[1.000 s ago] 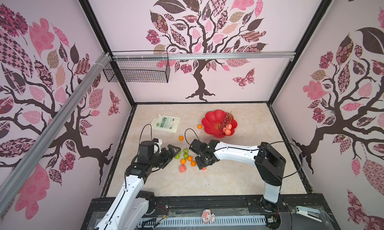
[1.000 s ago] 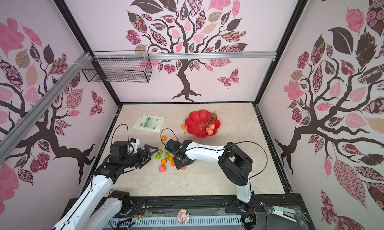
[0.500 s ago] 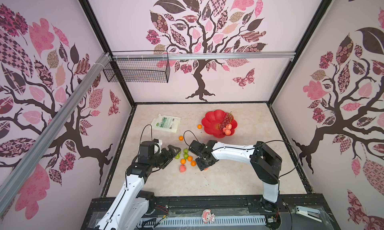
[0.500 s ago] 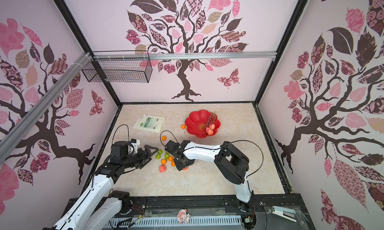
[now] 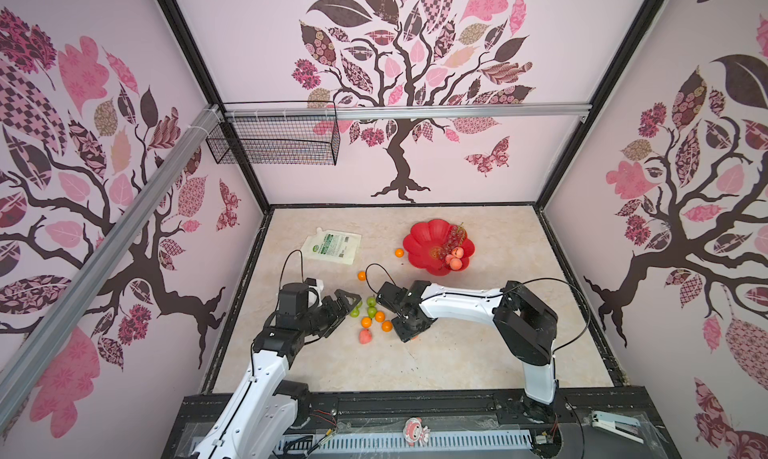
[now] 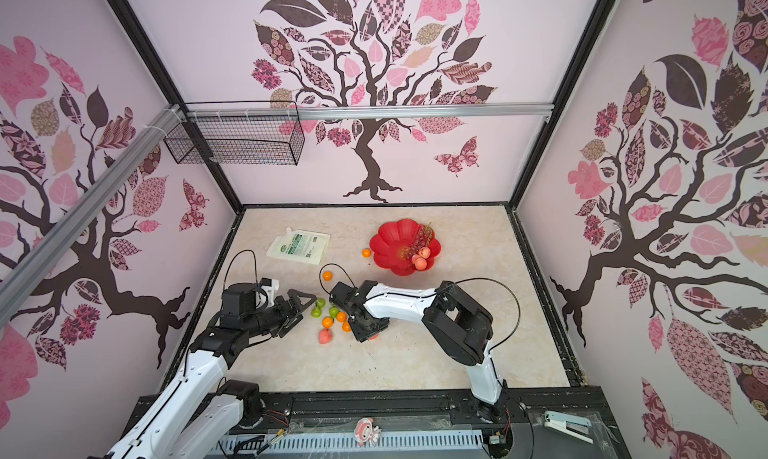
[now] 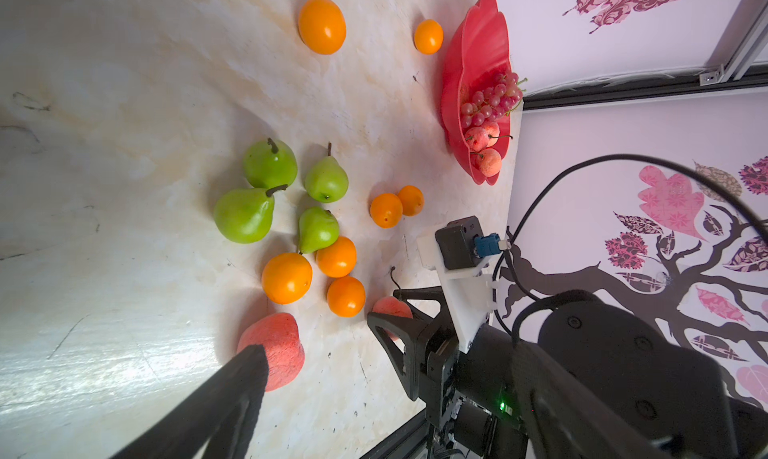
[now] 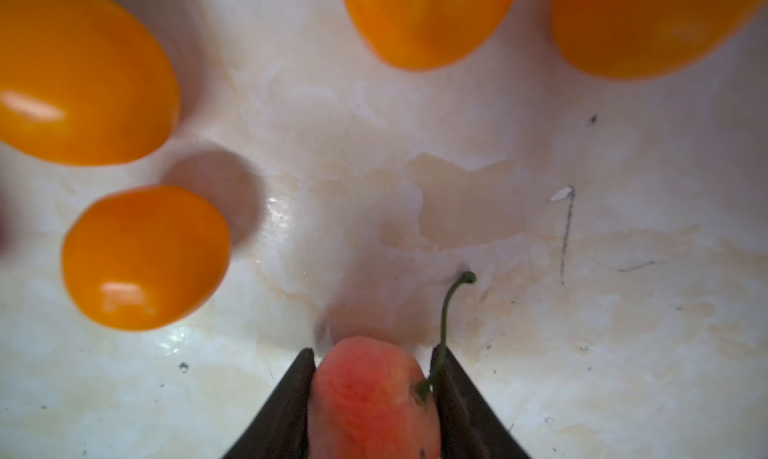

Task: Place and organize the fake fruits in the fruit bowl
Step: 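Lower the right gripper and grasp the small peach, then lift the small peach and carry it over the red bowl with the right gripper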

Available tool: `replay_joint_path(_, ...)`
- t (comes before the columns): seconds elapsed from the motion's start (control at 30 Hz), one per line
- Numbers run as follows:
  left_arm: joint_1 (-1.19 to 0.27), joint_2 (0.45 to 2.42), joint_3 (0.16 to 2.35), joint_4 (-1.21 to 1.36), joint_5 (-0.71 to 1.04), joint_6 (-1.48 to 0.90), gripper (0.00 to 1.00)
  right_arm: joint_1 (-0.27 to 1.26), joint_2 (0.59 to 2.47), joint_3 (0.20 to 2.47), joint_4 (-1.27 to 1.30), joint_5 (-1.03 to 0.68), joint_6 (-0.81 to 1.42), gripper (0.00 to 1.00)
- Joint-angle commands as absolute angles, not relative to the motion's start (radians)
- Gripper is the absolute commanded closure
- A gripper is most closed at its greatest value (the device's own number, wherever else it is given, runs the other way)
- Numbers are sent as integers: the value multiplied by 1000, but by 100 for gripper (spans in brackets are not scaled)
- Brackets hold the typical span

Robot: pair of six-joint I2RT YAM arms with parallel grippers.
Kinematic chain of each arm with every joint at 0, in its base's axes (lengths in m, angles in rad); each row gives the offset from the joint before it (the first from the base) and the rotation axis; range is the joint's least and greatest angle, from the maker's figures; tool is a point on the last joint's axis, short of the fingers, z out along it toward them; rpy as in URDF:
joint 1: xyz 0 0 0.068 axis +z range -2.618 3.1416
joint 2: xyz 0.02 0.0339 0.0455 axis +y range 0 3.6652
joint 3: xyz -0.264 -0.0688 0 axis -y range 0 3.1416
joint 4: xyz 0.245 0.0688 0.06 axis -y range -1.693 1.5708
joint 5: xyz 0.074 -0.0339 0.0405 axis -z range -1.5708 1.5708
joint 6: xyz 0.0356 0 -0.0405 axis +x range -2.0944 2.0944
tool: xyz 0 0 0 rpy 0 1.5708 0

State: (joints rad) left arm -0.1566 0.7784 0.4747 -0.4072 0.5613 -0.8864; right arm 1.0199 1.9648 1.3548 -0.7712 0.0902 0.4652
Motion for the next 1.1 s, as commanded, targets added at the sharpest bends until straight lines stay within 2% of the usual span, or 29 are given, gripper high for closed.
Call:
replay_joint_path(0.0,-153,772,458,-399,551,-863,4,1023,1985,1384,-796,103,459,55)
replay_joint_path(0.4,-168,847,585,-479,525,-731,5,1019,1905,1340,-762,72,483,59)
replay_joint_path(0.63,-281,910,673,-491,436,-701,5,993,1827,1299,-741,30,495,61)
replay_joint_path(0.8,-340,953,676,-435,412,-737,5,944,1751,1260,-728,-9,496,62)
replay_joint_path(1.07,-449,1046,745,-385,319,-750,5,774,1627,1221,-722,-47,464,63)
